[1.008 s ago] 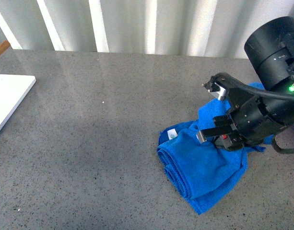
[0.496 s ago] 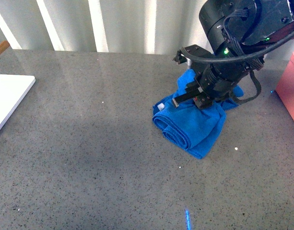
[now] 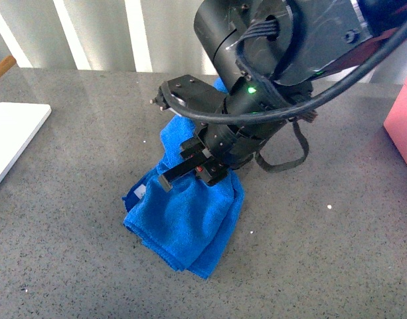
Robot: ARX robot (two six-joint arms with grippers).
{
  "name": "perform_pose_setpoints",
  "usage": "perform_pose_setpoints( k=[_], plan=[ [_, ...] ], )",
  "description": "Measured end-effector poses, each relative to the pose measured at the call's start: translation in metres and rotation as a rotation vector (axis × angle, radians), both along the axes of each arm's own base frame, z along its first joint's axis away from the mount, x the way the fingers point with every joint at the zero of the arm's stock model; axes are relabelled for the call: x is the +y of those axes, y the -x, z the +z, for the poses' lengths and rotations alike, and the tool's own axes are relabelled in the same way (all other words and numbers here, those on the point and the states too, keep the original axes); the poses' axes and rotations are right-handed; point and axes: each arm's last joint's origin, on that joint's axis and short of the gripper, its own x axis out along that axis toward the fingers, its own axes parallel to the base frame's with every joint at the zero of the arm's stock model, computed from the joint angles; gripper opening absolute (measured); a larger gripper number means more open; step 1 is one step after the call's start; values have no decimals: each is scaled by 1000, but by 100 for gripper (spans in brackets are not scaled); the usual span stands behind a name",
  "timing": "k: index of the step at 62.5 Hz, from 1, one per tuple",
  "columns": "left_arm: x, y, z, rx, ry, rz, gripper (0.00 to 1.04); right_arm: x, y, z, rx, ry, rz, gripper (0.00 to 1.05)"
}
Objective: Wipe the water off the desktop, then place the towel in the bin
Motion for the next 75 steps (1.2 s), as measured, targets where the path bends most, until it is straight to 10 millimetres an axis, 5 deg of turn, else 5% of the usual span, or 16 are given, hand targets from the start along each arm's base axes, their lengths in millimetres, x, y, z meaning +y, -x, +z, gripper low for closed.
perform_pose_setpoints(
  k=[13,35,44,63,75],
  plan=[
    [0,0,0,0,0,0,98,-38,9,44,-100,-35,-117,4],
    [0,0,0,0,0,0,98,-80,23,182,-413,-53,-289,4],
    [0,0,0,0,0,0,98,-110,31,230,-450,102,-451,4],
    [0,0,0,0,0,0,98,-203,32,273,-228,245,-755,4],
    [0,0,0,0,0,0,98,-239,36,268,-134,199,-855,4]
  ],
)
